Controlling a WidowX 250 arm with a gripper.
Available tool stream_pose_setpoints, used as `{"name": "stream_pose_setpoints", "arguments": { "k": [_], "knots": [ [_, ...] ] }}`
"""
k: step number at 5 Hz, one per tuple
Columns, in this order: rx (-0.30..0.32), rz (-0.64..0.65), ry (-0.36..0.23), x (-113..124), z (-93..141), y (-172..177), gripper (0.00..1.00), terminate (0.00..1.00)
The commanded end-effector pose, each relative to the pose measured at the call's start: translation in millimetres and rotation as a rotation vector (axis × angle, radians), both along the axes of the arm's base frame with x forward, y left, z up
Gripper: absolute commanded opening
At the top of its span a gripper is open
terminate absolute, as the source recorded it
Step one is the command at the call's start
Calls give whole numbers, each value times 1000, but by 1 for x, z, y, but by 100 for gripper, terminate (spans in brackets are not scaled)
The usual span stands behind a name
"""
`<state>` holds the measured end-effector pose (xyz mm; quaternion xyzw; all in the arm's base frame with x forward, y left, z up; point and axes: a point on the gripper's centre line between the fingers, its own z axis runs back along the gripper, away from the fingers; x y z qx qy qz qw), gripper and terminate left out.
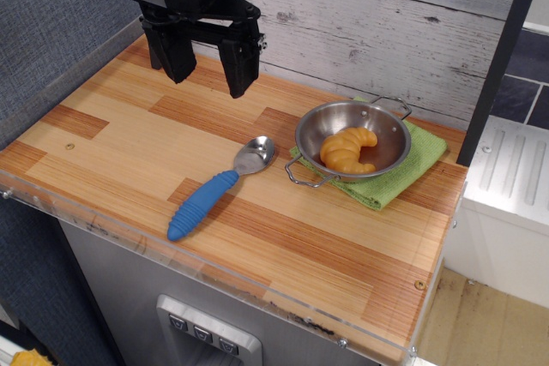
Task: Move the spoon to the outer back edge of the table.
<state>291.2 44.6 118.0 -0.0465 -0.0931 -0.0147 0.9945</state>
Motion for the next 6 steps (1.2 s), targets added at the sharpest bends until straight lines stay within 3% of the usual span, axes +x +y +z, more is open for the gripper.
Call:
{"name": "stream_pose_setpoints", "arguments": {
  "k": [1, 3, 6],
  "knots": [
    [0, 0, 0, 0, 0, 0, 100, 0],
    [66, -56, 42, -20, -35, 2, 100, 0],
    [77, -63, 100, -22, -85, -8, 100, 0]
  ]
}}
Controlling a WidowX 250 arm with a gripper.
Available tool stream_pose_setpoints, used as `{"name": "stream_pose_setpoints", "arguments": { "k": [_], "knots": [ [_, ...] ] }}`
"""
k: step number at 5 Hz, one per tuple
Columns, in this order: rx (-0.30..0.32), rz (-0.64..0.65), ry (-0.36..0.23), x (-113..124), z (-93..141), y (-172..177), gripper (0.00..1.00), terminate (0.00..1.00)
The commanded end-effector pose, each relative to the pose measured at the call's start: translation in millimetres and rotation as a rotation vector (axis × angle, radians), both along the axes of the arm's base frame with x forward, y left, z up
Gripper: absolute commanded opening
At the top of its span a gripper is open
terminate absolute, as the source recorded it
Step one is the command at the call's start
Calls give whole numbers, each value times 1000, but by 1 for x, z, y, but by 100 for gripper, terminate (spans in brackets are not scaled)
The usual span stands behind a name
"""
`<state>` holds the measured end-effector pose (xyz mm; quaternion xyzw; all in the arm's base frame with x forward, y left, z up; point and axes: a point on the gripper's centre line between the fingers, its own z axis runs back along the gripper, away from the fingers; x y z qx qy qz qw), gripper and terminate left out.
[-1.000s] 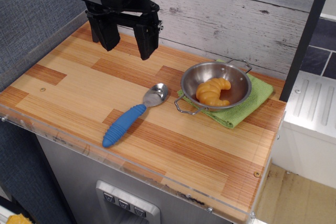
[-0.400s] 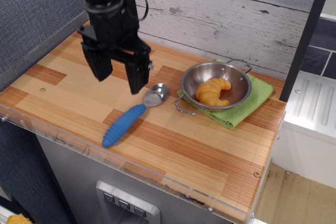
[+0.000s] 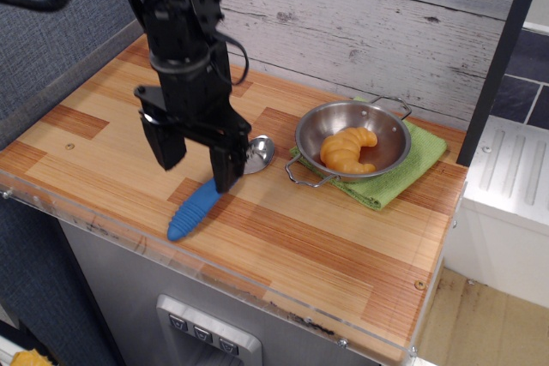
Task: Move the spoon to the outer back edge of the table.
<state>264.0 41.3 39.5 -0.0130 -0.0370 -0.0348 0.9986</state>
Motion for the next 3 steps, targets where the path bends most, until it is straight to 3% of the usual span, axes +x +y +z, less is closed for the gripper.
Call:
{"name": "stream_pose_setpoints", "arguments": {
  "k": [1, 2, 3],
  "knots": [
    [5, -47, 29, 8, -23, -8, 100, 0],
    [13, -65, 58, 8, -33, -11, 100, 0],
    [24, -71, 79, 8, -39, -13, 0, 0]
  ]
}}
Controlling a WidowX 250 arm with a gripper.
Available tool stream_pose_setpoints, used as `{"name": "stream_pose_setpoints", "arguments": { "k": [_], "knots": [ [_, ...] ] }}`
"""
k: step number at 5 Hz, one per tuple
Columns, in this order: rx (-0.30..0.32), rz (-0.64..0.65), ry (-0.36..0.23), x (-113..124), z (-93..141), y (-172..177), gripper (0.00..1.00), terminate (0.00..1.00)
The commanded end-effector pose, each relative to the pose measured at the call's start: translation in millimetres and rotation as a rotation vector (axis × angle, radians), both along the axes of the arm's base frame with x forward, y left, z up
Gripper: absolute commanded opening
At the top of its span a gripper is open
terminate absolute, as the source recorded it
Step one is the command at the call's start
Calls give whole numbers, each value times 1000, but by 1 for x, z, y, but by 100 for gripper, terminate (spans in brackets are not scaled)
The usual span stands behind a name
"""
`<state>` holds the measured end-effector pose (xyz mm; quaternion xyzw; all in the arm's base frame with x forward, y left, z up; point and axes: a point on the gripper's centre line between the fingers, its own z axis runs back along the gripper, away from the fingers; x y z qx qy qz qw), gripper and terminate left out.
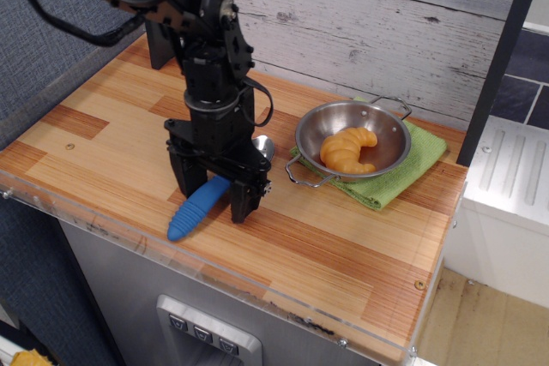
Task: Move the spoon to the outer back edge of the table.
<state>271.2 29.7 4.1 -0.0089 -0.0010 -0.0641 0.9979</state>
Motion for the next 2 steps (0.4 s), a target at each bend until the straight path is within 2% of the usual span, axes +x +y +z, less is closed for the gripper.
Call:
{"name": "stream_pose_setpoints", "arguments": {
  "k": [1, 2],
  "knots": [
    [11, -25, 13, 0, -3, -2, 0, 0],
    [11, -46, 6, 0, 3, -5, 0, 0]
  ]
}}
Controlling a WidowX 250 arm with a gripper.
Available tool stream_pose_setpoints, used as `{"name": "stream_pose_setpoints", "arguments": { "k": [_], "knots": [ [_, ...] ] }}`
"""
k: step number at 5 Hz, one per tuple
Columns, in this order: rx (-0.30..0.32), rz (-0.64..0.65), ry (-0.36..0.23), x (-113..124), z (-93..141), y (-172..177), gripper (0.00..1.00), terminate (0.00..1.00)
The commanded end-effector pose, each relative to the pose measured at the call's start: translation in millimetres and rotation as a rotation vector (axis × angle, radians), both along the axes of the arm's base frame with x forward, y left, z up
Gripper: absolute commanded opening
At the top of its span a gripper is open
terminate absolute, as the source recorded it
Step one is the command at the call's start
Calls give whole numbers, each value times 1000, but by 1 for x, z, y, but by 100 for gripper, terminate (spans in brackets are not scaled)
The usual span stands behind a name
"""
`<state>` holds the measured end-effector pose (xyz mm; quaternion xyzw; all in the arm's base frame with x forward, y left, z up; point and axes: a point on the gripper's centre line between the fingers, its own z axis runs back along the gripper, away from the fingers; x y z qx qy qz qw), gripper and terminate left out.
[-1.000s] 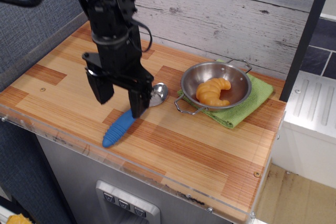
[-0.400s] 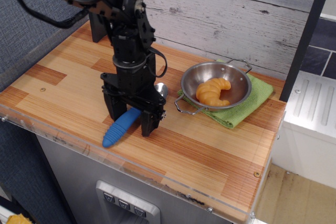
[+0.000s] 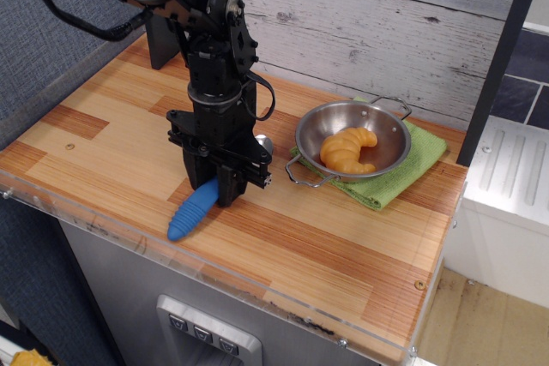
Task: Move the spoon to the outer back edge of the table.
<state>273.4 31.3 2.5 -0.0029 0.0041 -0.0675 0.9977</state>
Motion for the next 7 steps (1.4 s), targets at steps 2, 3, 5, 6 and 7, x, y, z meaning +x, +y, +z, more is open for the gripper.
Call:
{"name": "stream_pose_setpoints", "arguments": {
  "k": [2, 3, 5, 6, 7],
  "knots": [
    [-55, -1, -121, 11, 74, 8, 0, 0],
    [-76, 89, -136, 29, 95, 49, 0, 0],
    [-45, 152, -92, 44, 82, 100, 0, 0],
    [-12, 166, -84, 46, 75, 112, 0, 0],
    [31, 188, -81, 52, 67, 123, 0, 0]
  ]
}}
